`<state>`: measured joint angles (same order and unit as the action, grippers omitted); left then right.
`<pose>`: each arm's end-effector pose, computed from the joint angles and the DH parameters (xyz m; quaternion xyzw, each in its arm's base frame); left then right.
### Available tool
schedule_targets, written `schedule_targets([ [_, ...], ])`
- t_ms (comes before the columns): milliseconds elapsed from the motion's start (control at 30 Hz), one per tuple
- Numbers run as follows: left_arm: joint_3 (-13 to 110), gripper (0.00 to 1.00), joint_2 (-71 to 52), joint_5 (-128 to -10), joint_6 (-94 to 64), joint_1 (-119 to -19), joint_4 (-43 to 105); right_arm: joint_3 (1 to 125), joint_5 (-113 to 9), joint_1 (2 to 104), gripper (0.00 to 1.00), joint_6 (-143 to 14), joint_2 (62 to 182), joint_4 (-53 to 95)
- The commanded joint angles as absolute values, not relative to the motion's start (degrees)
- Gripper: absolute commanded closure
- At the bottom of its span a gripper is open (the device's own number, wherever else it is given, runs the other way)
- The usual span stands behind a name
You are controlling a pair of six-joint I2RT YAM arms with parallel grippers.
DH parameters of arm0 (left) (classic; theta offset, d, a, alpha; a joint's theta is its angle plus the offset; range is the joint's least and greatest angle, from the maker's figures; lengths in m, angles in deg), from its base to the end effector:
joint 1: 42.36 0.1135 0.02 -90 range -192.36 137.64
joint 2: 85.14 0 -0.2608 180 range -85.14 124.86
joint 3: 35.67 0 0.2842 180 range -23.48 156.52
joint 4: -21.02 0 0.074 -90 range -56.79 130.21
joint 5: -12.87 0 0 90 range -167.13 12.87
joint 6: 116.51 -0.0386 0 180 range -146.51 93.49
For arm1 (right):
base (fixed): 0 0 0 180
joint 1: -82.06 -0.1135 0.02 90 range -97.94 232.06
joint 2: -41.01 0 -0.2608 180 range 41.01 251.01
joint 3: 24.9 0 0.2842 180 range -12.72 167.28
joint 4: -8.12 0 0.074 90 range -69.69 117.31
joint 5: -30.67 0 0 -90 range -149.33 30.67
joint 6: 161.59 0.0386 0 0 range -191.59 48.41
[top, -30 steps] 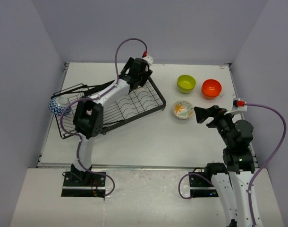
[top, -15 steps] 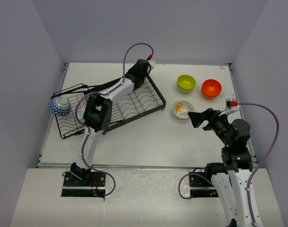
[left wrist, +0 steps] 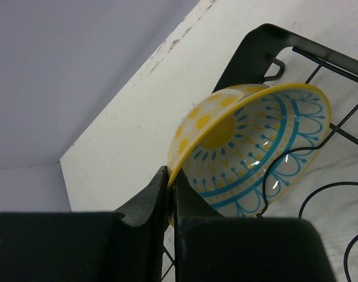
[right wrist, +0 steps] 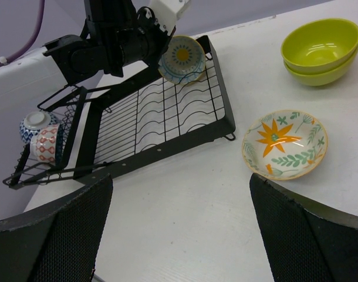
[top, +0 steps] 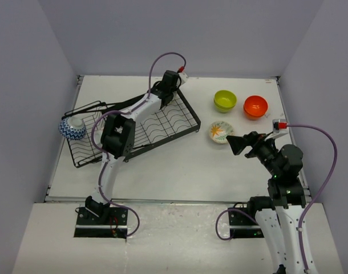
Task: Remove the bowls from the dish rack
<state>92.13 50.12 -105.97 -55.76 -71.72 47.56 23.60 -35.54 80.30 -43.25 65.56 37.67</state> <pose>0.5115 -0.2664 0.1999 0.3166 0.8029 0.2194 0.4549 0.1508 0.0202 0.3266 0.0319 0.7373 0.3181 0.5951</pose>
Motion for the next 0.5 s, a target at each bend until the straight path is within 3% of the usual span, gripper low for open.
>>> schedule_targets([
  [0,93.6,1.0,50.0,-105.3,-57.1,-71.4,44.5,23.8,-33.8,80.5,0.01,-44.2,65.1,35.9],
  [267,90.7,1.0,47.6,-108.6,-58.8,-72.7,40.7,23.9,-33.7,80.5,0.01,-44.3,64.4,36.1],
  [467,85.1,1.0,46.0,-116.3,-66.0,-75.3,26.4,23.9,-33.8,80.5,0.01,-44.3,64.0,36.0],
])
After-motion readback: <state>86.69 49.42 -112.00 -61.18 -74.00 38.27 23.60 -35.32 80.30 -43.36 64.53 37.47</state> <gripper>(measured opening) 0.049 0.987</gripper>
